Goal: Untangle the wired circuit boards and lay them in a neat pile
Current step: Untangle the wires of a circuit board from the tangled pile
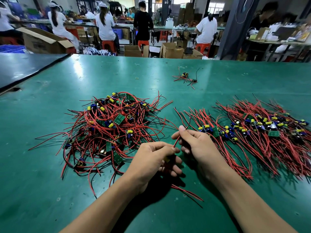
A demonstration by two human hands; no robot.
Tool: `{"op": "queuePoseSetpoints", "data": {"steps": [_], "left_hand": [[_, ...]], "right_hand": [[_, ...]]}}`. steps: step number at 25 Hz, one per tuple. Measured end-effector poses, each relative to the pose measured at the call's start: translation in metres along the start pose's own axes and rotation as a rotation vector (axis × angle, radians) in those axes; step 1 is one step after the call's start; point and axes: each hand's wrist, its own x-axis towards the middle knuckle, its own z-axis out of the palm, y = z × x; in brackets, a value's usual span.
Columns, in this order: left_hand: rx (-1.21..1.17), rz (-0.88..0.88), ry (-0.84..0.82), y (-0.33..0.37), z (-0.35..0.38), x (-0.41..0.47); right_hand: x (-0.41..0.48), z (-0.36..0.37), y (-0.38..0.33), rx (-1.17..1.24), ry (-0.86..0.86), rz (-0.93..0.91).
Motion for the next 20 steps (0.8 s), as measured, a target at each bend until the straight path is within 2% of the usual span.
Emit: {"op": "queuePoseSetpoints", "data": {"steps": [5,9,12,20], "left_hand": [[0.020,0.086,0.014,-0.002,0.002,0.000],[0.012,0.136,0.070,-0.003,0.003,0.001],[0.062,0.161,0.060,-0.005,0.002,0.001],[-0.023,0.110,0.074,-0.003,0.006,0.000]], "right_hand": [[-0.003,0.006,-0.001,0.152,-0.088,0.111],[-0.010,0.015,0.001,0.138,-0.150,0.104],[-0.015,0.020,0.005,0.023,-0.167,0.094],[-0.004,0.008,0.005,0.020,-0.209,0.053]]}}
